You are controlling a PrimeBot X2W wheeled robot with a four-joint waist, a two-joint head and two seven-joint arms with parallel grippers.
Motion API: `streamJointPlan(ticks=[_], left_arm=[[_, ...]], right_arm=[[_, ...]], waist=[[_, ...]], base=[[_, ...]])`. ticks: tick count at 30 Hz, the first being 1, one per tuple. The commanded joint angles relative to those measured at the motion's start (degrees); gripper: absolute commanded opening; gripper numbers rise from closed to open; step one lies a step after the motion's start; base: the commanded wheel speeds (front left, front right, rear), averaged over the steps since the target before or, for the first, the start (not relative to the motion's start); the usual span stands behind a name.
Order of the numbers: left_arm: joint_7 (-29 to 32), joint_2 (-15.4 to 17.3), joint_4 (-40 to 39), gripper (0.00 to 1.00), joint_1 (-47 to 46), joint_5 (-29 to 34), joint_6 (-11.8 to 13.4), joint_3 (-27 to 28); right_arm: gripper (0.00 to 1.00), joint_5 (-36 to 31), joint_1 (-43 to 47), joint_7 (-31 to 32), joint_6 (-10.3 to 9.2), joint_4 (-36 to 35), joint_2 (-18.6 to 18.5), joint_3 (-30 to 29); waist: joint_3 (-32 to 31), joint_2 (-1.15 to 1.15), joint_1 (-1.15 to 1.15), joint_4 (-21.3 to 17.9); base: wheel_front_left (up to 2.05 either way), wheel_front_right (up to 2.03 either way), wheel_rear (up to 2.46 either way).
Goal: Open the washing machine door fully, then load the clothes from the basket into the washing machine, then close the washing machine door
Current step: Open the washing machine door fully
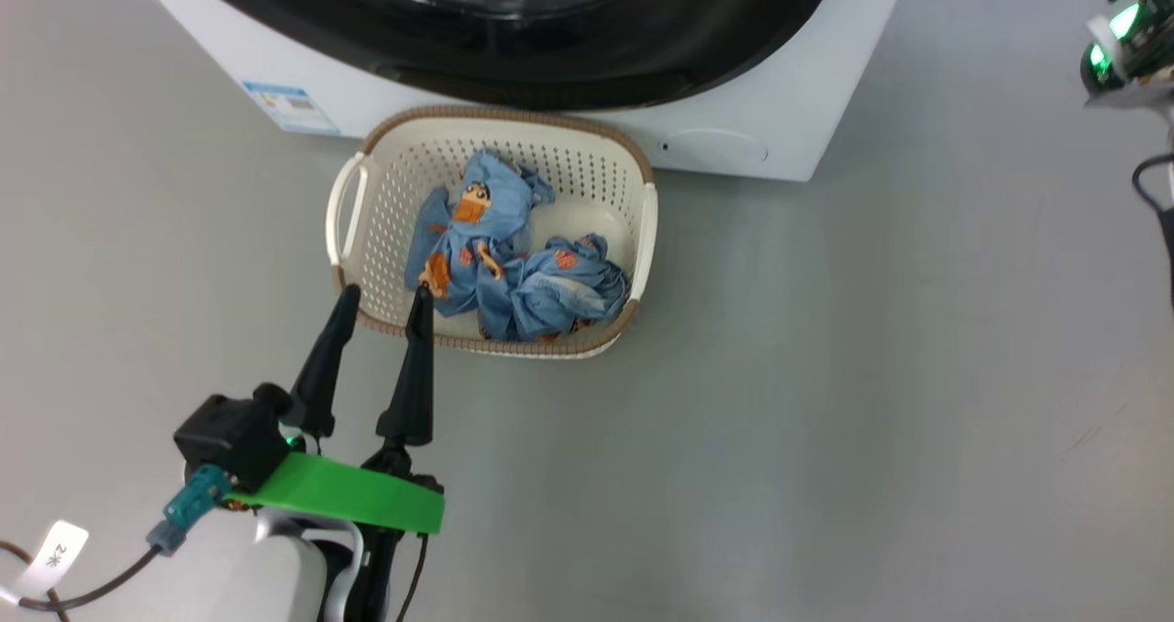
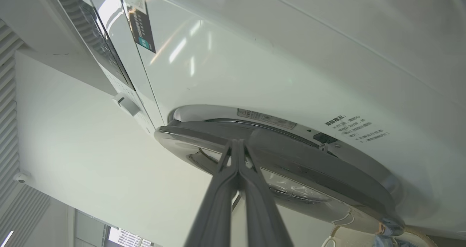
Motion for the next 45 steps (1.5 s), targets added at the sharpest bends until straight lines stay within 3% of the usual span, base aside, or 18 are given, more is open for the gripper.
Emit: streamJointPlan(ticks=[1, 25, 45], left_arm=[[-0.4, 0.8, -1.9, 1.0, -1.6, -0.5, -0.1, 1.4], [-0.4, 0.8, -3.7, 1.0, -6.0, -3.4, -0.1, -1.2], [-0.4, 0.8, -4.2, 1.0, -6.8, -3.8, -0.1, -2.5]], right_arm=[[0.0, 0.0, -1.8, 1.1, 0.09, -0.9, -0.2, 0.1], [0.0, -4.8, -15.4, 6.7, 0.09, 5.0, 1.6, 2.0], [0.0, -6.7, -17.5, 6.7, 0.09, 5.5, 1.7, 5.0]], waist=[[2.0, 0.0, 0.0, 1.0], [10.0, 0.0, 0.0, 5.1], [10.8, 0.0, 0.0, 6.4]], base=[[0.0, 0.0, 0.0], [0.0, 0.0, 0.0], [0.0, 0.0, 0.0]])
